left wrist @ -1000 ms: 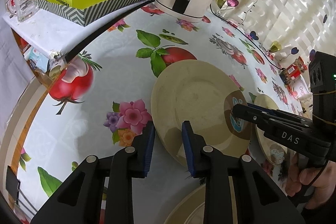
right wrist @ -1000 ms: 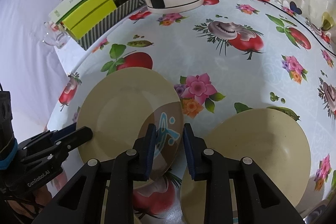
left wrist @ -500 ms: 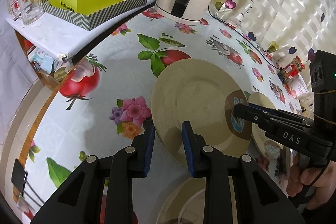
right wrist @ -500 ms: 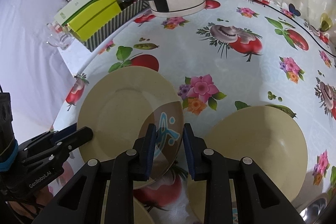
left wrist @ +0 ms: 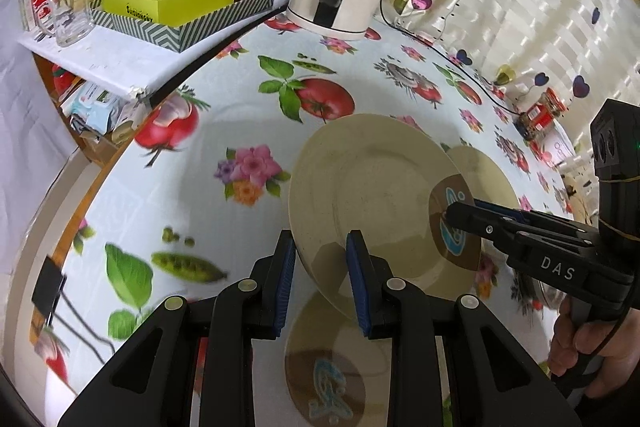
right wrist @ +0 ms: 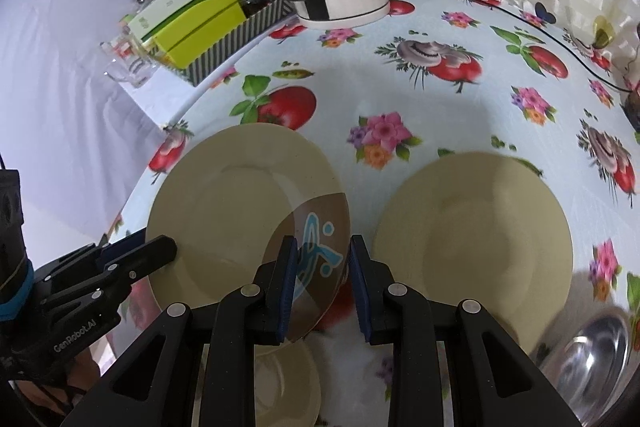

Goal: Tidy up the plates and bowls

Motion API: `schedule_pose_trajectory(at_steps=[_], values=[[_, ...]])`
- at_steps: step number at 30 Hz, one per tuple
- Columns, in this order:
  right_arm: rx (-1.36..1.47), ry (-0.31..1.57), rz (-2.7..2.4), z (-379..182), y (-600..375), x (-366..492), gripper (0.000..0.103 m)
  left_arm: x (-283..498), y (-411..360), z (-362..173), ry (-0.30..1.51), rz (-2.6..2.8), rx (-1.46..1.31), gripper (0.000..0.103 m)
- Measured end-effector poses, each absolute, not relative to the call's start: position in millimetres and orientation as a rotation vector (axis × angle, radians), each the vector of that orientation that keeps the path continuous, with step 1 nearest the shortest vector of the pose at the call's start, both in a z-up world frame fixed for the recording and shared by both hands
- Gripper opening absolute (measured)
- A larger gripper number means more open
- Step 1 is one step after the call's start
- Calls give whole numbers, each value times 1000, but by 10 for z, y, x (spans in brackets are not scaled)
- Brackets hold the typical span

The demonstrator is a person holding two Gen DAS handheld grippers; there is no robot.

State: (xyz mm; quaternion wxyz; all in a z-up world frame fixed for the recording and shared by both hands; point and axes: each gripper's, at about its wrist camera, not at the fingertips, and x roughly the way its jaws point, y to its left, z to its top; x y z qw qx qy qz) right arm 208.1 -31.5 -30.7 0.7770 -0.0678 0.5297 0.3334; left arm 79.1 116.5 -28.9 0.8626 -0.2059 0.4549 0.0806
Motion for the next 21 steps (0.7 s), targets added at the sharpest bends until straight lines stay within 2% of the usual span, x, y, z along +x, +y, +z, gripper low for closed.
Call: schedule_pose_trajectory(at_steps=[21], values=[[-160, 1190, 708, -433, -641, 1377, 26, 233, 853, -409, 1006, 154, -411, 28]])
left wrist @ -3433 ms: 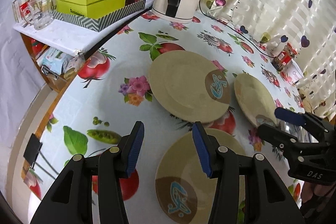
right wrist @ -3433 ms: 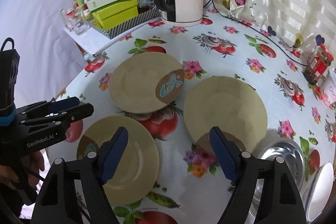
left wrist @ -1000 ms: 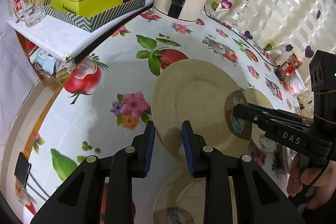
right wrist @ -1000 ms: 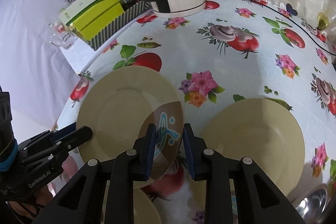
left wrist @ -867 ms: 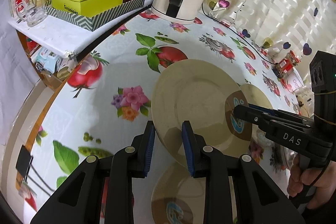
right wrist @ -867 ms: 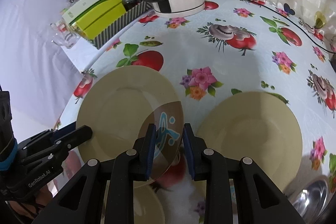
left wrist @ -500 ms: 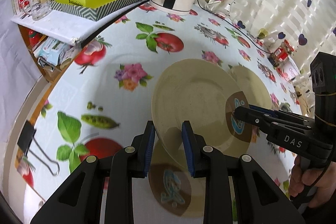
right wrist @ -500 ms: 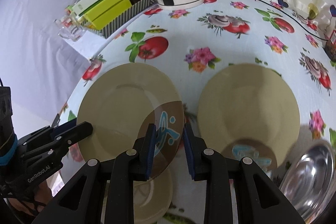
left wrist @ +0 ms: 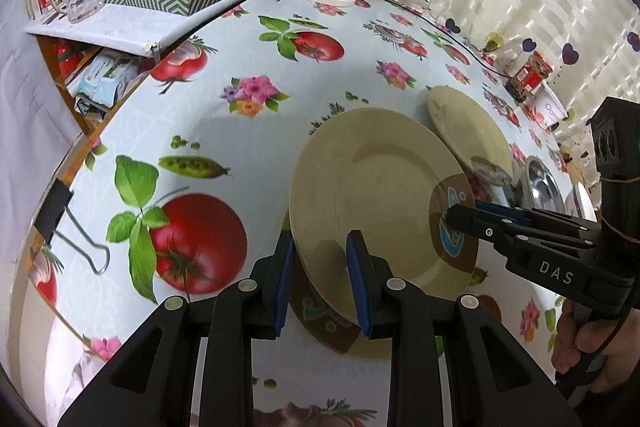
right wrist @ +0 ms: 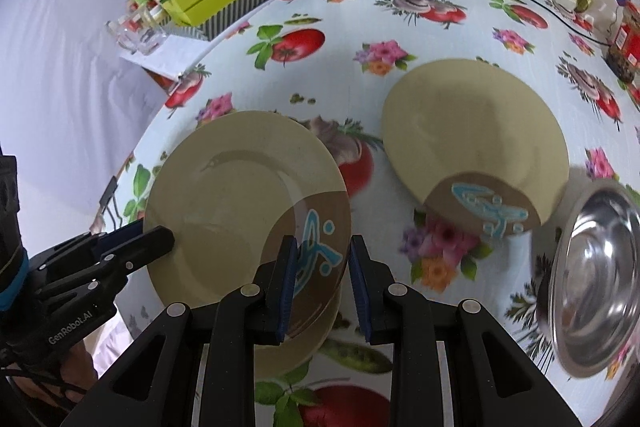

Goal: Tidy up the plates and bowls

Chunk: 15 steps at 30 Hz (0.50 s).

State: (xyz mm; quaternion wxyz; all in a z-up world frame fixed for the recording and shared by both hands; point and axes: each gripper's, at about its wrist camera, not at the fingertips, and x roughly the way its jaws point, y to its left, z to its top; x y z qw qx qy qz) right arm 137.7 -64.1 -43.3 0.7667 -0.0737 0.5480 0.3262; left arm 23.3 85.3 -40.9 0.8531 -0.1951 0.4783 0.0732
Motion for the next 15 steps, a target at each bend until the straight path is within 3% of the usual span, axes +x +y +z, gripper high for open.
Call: schedule_pose_trajectory(at_steps=[15], values=[[-198, 1194, 693, -497, -677, 1212, 26, 113, 785, -503, 1026, 156, -407, 28]])
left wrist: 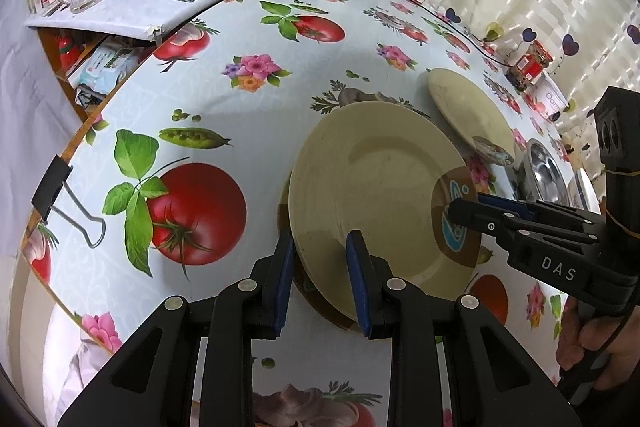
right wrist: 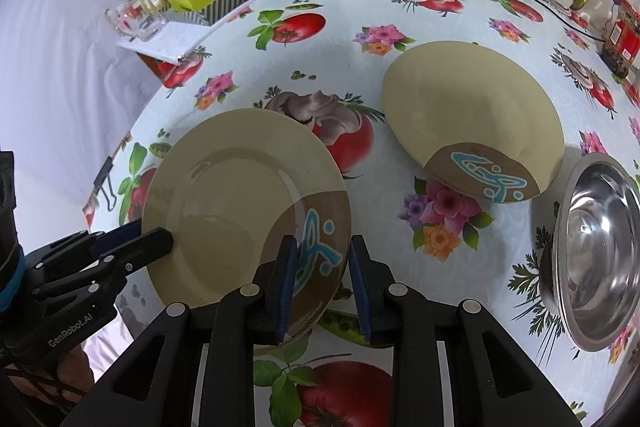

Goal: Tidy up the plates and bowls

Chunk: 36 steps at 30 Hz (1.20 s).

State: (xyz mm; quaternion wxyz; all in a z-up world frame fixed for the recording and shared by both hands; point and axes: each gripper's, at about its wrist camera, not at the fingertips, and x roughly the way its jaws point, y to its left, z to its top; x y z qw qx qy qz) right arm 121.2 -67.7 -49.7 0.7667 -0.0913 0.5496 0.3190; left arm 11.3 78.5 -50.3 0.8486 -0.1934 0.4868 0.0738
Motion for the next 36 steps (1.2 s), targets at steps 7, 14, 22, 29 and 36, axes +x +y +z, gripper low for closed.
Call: schedule_pose_trajectory(at_steps=[7, 14, 22, 29, 36], values=[[-203, 1204, 698, -544, -664, 1185, 27, 90, 780, -503, 1025, 163, -398, 28], [-211, 1199, 701, -554, -655, 1172, 29, 71, 762, -501, 1022, 169, -386, 28], [-215, 1191, 709, -558, -657, 1157, 30, 44, 757, -488, 1018, 190, -364, 28], [-199, 1170, 716, -496, -691, 1150, 30, 35, 795, -465, 994, 187, -373, 28], [-206, 1135, 712, -445, -681, 1138, 27, 48, 799, -501, 1008, 186, -383, 28]])
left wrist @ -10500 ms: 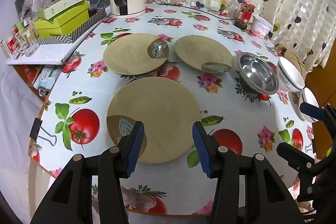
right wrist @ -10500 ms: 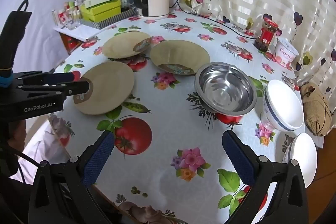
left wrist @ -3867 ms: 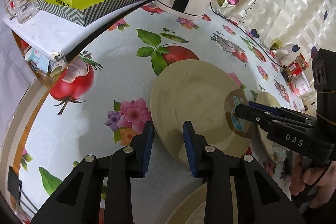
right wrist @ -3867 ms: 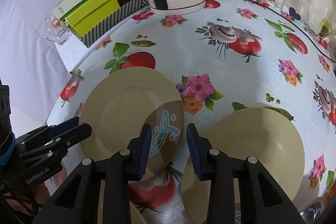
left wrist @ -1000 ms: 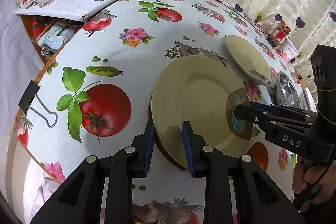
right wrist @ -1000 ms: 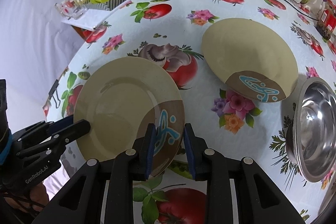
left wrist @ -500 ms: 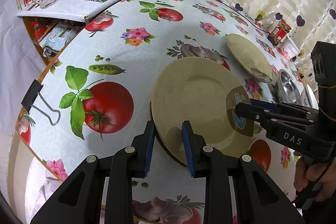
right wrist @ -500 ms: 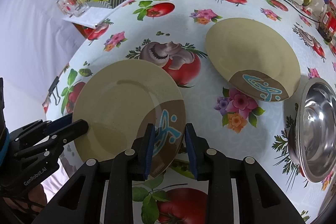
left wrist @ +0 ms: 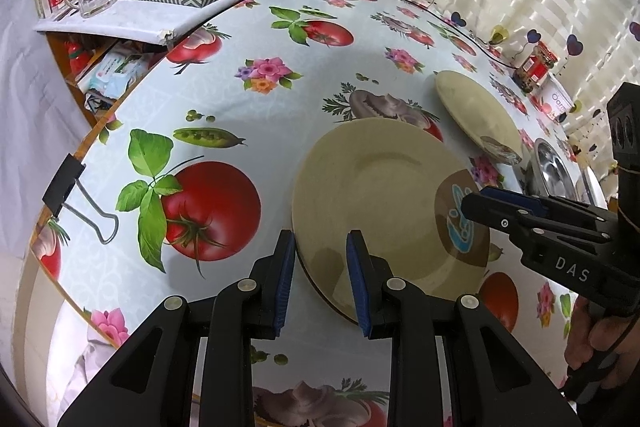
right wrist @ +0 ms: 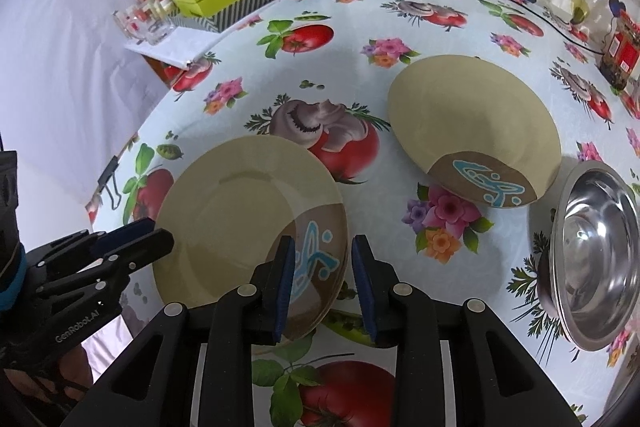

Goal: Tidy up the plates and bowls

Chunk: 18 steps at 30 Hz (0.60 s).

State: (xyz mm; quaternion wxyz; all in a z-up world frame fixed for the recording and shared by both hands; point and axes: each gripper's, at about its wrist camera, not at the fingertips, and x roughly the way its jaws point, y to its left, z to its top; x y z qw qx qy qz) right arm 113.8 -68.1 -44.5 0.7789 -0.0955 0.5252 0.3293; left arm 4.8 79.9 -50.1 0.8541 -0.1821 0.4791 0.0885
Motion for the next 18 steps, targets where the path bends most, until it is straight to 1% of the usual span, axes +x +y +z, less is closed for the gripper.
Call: schedule_pose_trajectory(at_steps=[18], values=[[-226, 1131, 719, -451, -670, 1079, 27, 24, 795, -465, 999, 193, -377, 28]])
